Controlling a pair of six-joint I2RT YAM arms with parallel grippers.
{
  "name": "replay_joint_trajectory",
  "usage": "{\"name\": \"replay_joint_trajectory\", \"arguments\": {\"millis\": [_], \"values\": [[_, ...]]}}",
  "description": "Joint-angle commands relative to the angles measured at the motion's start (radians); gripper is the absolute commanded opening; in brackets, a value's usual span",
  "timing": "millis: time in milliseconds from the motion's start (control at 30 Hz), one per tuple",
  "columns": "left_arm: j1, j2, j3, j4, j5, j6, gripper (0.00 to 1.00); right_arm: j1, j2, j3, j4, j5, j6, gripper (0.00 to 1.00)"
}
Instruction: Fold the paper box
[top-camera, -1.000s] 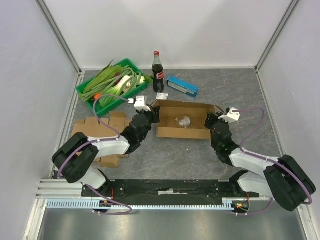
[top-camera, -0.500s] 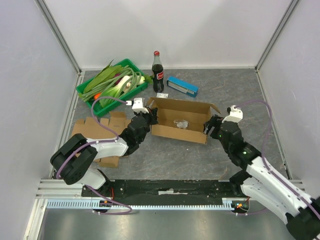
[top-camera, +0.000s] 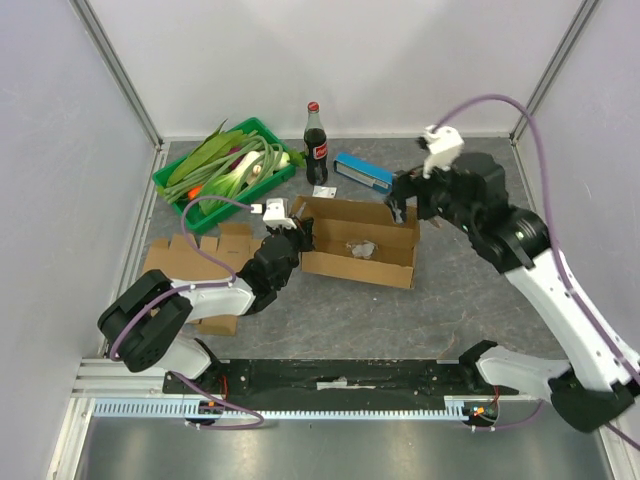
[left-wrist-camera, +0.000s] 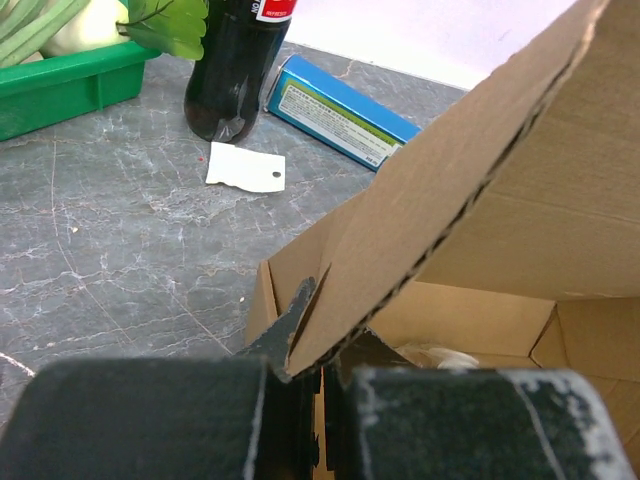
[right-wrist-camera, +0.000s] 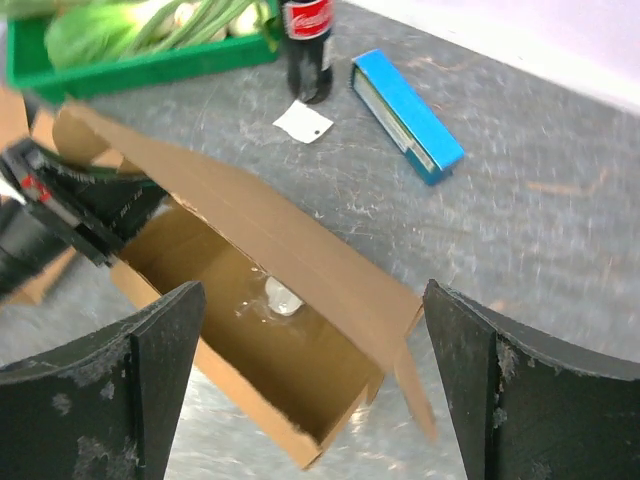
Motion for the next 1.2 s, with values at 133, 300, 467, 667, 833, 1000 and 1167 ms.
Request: {"name": "replay_joint_trajectory", "arguments": {"millis": [133,300,467,667,833,1000,1167], "values": [[-0.009,-0.02,-0.015,-0.094,-0.042,0.048,0.02,0.056,0.127,0.044,-0.01,-0.348,-0.481,0.93],[-0.01,-0.021,-0.025,-0.097,-0.048,0.048,0.02,0.068,0.174,0.0,0.063,-0.341,-0.55,0.76],[-0.01,-0.017,-0.032,-0.08,-0.039,0.04,0.02,0.087,0.19,-0.045,0.158,-0.304,-0.593,0.7],[-0.014,-0.024,-0.022,-0.097,-0.022,0.049,0.02,0.091,0.216,-0.072,0.229,-0.339,-0.598,0.38],[-0.014,-0.085,-0.025,-0.16,0.051,0.055,0.25,0.131,0.184,-0.155,0.279,-0.318,-0.586,0.0],[-0.015,-0.225,-0.094,-0.268,0.045,-0.004,0.5,0.211,0.107,-0.275,0.321,-0.261,-0.569,0.0],[-0.015,-0.534,-0.178,-0.468,0.136,-0.107,0.74,0.291,0.086,-0.319,0.321,-0.178,-0.553,0.0]]}}
